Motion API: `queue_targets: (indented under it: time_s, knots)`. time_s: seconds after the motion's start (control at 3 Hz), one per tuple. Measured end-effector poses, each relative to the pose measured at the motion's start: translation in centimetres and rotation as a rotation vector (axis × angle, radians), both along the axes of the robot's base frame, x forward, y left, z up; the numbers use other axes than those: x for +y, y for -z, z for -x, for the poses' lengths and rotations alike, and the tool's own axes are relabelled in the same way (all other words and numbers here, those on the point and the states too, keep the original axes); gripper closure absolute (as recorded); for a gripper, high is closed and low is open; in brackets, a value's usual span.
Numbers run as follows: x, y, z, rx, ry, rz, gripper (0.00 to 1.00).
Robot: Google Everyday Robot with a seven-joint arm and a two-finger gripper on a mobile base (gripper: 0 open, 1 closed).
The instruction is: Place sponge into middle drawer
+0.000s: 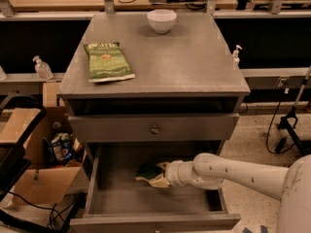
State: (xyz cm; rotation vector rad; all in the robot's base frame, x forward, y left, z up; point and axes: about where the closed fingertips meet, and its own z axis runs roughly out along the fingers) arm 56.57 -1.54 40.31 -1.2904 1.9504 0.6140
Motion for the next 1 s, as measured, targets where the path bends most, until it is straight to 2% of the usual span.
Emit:
queue_targets:
  time_s: [0.33,0.67,1.0]
  knots:
    - [0.18,0.05,0.06,0.001,-0.003,-0.001,0.14]
    - [0.34,0.10,0.12,0.003,-0.005,-0.002,0.00]
    - [0.34,0.10,0.12,0.003,-0.005,-0.002,0.00]
